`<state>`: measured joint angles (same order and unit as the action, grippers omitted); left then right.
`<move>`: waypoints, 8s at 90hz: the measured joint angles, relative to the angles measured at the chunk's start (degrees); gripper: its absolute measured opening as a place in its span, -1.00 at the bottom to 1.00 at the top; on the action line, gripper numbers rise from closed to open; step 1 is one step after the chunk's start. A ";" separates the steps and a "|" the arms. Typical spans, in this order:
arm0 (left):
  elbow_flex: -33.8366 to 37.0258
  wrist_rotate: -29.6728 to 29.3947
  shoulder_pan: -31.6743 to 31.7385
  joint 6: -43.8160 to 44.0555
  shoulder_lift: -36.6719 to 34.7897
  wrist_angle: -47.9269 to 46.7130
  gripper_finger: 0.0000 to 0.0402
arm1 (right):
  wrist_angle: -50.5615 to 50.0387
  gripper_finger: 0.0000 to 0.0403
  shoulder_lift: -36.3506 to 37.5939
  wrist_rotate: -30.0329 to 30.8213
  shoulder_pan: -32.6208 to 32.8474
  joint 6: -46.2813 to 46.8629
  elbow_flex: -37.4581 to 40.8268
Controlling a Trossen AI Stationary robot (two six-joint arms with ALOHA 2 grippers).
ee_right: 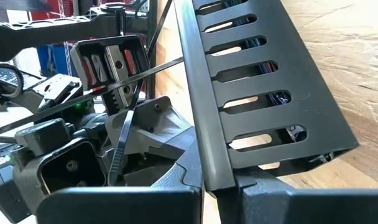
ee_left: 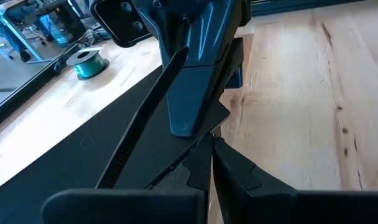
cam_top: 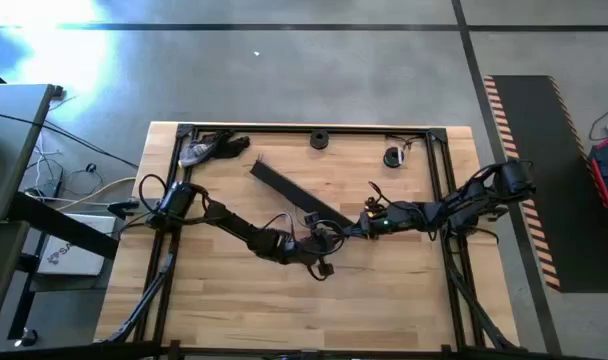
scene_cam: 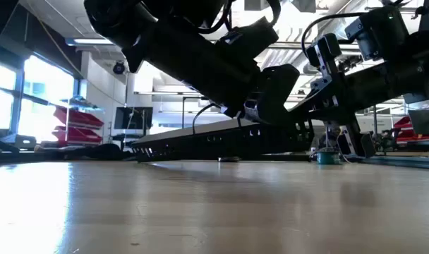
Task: Ziptie cables
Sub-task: Close the black cable duct
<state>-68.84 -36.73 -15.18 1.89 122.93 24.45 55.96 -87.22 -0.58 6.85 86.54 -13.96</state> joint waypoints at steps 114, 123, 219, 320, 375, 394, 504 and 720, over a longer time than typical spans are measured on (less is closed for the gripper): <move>0.39 0.54 -2.55 -1.98 -2.35 -5.31 -1.00 | 7.17 -1.00 0.92 -2.44 0.94 -1.96 -0.59; 0.12 -0.17 -4.25 -2.39 -4.53 -6.76 -1.00 | 6.22 -1.00 0.73 -1.79 1.13 -2.56 -0.44; 2.75 -0.22 -0.46 17.81 -28.08 -49.97 -1.00 | -22.97 0.05 1.86 -13.93 3.32 -43.87 -0.88; 20.72 24.26 -0.42 34.48 -26.97 -33.48 -1.00 | -59.65 -0.11 0.15 5.27 13.27 -58.04 -30.30; 9.38 21.75 5.22 11.65 -19.63 -7.44 -1.00 | -63.46 -0.21 -7.31 6.08 11.06 -47.41 -31.39; 2.16 19.66 5.38 9.22 -20.67 -27.61 -1.00 | -75.12 -0.22 -2.13 8.48 11.05 -45.75 -30.60; 20.92 15.93 9.08 25.87 -35.26 -47.55 -1.00 | -110.57 -0.22 19.94 27.80 14.31 -46.95 -24.46; 32.97 -11.83 -1.72 -39.15 -27.20 -19.79 -0.32 | -98.51 -0.22 20.09 23.97 10.03 -46.93 -24.57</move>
<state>-35.87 -48.56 -16.90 -37.26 95.72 4.66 -42.54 -67.13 23.39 16.88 39.61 -38.52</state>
